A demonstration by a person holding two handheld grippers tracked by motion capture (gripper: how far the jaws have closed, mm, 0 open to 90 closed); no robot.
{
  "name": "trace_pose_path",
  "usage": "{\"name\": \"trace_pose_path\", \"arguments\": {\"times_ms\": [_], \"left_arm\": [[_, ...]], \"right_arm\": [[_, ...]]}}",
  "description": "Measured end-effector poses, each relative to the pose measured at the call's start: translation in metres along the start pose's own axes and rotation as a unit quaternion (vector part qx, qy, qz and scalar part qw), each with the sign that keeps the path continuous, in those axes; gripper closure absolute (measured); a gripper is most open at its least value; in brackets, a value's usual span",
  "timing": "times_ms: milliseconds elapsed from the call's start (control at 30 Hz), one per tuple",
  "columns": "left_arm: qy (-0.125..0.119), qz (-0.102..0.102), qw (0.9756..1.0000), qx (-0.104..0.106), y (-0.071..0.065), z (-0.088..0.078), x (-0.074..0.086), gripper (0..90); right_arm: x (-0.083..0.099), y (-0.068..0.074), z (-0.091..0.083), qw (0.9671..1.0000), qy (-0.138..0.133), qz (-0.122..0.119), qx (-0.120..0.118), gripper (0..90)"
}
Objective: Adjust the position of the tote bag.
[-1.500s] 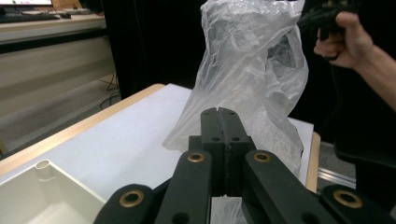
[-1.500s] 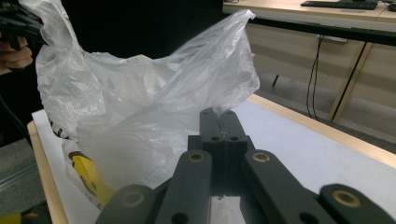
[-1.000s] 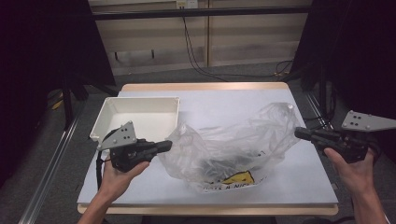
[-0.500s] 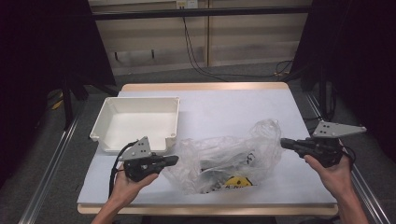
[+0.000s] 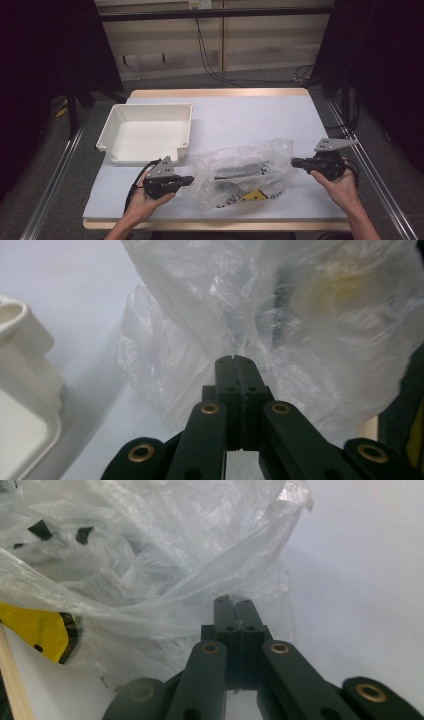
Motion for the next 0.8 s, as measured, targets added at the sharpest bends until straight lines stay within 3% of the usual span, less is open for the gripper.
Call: {"name": "trace_pose_path", "arguments": {"times_ms": [167,200,333,500,800], "left_arm": [[0.017,0.004,0.9998,-0.008,0.004,0.007,0.005,90.0],[0.031,0.011,0.9993,-0.017,0.006,0.006,0.008,90.0],[0.041,0.009,0.999,-0.014,0.005,0.012,0.015,90.0],[0.064,0.018,0.9976,-0.02,0.006,0.021,0.021,90.0],[0.077,0.004,0.9969,-0.015,0.011,0.024,0.029,90.0]], "right_arm": [[0.008,0.006,0.013,0.9998,0.018,-0.012,-0.004,90.0],[0.01,0.006,0.015,0.9996,0.025,-0.015,0.0,90.0],[0.016,0.004,0.022,0.9995,0.03,-0.009,0.001,90.0],[0.021,0.005,0.031,0.9988,0.046,-0.019,0.002,90.0],[0.033,0.002,0.042,0.9971,0.075,-0.009,0.005,90.0]]}}
Point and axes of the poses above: each handheld gripper's, and its own axes: z roughly forward along the jaws, x roughly out of its underside, y roughly to its left, the point moved 9 cm from there along z, roughly forward along the jaws, and after that the axes turned 7 degrees about -z, right-handed, at the moved point
